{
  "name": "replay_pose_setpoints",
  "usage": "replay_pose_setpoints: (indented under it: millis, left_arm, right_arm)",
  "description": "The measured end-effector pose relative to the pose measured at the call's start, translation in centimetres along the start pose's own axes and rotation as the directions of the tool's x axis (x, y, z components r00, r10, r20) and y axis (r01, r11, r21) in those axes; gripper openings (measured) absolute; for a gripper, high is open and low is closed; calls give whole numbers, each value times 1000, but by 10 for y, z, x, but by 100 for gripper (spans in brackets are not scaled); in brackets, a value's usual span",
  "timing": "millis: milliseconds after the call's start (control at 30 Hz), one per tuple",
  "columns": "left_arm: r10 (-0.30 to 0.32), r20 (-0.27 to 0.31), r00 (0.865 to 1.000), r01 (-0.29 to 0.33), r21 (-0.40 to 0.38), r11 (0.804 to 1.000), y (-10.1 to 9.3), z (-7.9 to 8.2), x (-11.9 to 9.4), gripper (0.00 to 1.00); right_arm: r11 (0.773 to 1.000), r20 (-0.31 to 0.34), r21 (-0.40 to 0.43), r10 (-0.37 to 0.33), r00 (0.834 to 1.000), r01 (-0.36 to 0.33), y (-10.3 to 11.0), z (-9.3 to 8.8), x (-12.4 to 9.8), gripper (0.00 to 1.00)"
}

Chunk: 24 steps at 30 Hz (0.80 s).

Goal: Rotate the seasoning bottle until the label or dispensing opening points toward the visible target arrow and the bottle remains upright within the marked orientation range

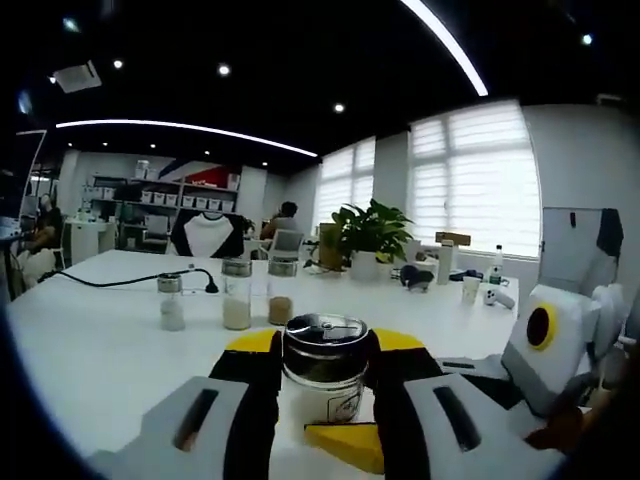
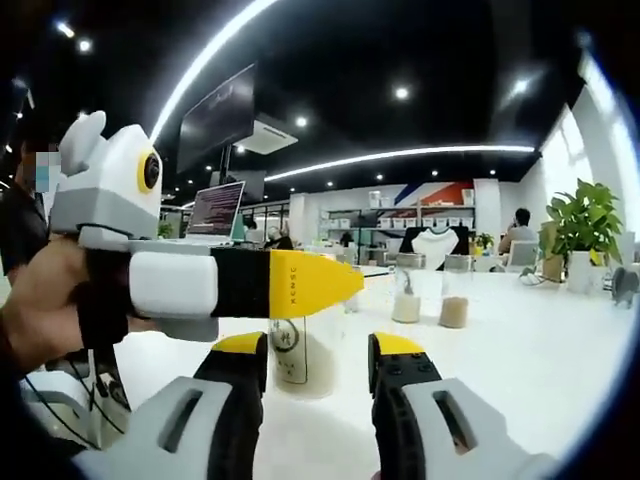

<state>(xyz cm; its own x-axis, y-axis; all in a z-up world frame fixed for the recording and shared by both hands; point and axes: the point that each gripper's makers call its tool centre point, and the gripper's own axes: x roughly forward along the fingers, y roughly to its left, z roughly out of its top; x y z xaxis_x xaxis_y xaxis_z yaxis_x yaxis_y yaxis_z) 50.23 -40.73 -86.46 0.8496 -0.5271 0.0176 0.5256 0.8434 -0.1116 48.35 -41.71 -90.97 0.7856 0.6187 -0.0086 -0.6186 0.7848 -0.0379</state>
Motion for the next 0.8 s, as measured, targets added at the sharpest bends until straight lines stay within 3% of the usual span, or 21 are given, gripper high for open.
replay_pose_setpoints:
  millis: [400,800]
  left_arm:
    - [127,29,991,-128,38,991,53,3,-7,35]
    - [185,29,982,-186,58,981,76,-4,-10,35]
  right_arm:
    - [999,-6,23,-25,1000,25,-12,-2,-5,37]
    - [999,-11,25,-24,1000,24,-13,-2,-2,36]
